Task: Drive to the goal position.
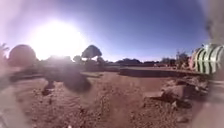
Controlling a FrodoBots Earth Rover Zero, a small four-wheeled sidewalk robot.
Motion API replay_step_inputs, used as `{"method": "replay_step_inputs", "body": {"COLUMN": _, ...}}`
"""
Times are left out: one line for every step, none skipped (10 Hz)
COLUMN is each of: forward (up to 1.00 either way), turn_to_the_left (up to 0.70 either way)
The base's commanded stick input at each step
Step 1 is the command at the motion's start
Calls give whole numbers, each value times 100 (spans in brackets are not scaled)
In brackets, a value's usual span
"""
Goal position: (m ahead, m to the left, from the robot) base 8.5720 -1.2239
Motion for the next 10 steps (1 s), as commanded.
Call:
{"method": "replay_step_inputs", "body": {"forward": 50, "turn_to_the_left": 0}}
{"method": "replay_step_inputs", "body": {"forward": 50, "turn_to_the_left": 0}}
{"method": "replay_step_inputs", "body": {"forward": 50, "turn_to_the_left": 0}}
{"method": "replay_step_inputs", "body": {"forward": 50, "turn_to_the_left": 0}}
{"method": "replay_step_inputs", "body": {"forward": 50, "turn_to_the_left": 0}}
{"method": "replay_step_inputs", "body": {"forward": 50, "turn_to_the_left": 0}}
{"method": "replay_step_inputs", "body": {"forward": 50, "turn_to_the_left": 0}}
{"method": "replay_step_inputs", "body": {"forward": 50, "turn_to_the_left": 0}}
{"method": "replay_step_inputs", "body": {"forward": 50, "turn_to_the_left": 0}}
{"method": "replay_step_inputs", "body": {"forward": 50, "turn_to_the_left": 0}}
